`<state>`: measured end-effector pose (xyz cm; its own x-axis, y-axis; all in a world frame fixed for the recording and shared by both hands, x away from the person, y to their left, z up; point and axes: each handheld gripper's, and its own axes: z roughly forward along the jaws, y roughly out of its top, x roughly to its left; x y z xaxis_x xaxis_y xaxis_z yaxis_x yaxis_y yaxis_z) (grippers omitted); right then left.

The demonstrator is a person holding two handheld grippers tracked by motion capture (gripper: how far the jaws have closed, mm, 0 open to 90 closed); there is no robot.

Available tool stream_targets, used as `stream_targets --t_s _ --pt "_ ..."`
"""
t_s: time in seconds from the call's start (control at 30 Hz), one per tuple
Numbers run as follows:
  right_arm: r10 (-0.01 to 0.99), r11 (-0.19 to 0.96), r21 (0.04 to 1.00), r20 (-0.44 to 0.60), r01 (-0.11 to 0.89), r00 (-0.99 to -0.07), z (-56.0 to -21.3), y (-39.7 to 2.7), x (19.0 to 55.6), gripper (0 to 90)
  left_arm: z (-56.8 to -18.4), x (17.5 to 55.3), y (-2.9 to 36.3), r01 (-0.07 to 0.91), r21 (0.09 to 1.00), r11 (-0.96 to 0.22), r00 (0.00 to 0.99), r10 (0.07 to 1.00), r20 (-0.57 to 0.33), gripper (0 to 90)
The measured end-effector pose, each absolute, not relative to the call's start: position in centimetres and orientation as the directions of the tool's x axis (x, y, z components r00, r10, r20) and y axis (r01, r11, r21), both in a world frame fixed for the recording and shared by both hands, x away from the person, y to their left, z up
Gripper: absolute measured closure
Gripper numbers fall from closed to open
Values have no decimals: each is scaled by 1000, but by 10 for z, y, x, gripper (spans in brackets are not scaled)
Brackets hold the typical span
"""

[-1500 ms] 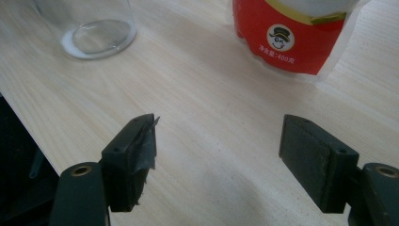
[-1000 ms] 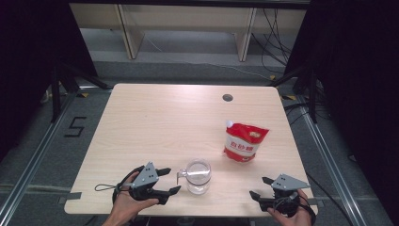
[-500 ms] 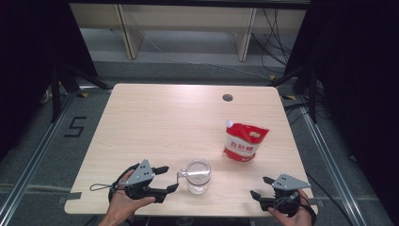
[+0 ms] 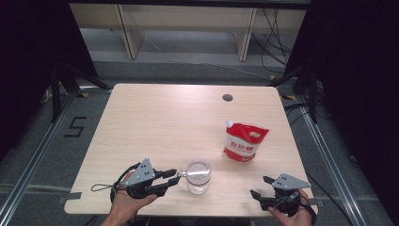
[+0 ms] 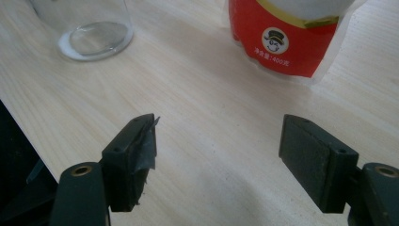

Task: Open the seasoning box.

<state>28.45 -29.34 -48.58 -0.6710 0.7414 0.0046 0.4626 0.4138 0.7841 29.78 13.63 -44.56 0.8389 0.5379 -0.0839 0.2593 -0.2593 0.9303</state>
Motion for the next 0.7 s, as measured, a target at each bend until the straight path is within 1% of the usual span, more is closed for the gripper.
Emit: stream_targets --t_s 0.07,0.1,0.17,0.2,0.27,0.3,0.37,0.4,0.43,0.5,0.6,0.7 --pt "726 420 779 19 466 -687 -485 -293 285 289 -443 299 137 253 934 -250 835 545 -80 804" --pt "721 426 776 20 465 -693 -485 -294 285 289 -441 300 137 255 934 -249 832 549 -80 830" --pt "722 423 776 24 468 -691 -485 -294 285 290 -438 303 136 229 937 -265 835 548 -49 870" --pt "724 427 776 14 463 -690 -485 -294 285 290 -438 302 134 237 937 -257 828 557 -56 887" --pt "724 419 778 23 467 -689 -485 -294 284 290 -439 304 132 226 936 -271 832 554 -40 892" --pt "730 435 782 -14 447 -684 -484 -294 284 291 -440 304 130 237 933 -270 828 558 -49 892" --pt "736 417 785 4 458 -677 -484 -291 283 293 -441 307 126 221 934 -283 834 551 -30 893" --pt "734 420 787 -2 451 -680 -484 -291 283 294 -441 307 124 236 931 -277 828 559 -43 893" --pt "753 400 776 25 487 -658 -483 -288 279 295 -442 309 123 222 932 -286 833 552 -29 893" --pt "734 427 785 -11 449 -679 -482 -290 282 297 -445 312 123 234 927 -293 830 557 -34 893" --pt "732 421 795 -14 437 -681 -481 -291 282 320 -447 316 123 244 926 -288 827 561 -43 893" --pt "730 422 797 -15 433 -684 -480 -289 281 322 -449 315 122 255 922 -290 824 565 -51 892"
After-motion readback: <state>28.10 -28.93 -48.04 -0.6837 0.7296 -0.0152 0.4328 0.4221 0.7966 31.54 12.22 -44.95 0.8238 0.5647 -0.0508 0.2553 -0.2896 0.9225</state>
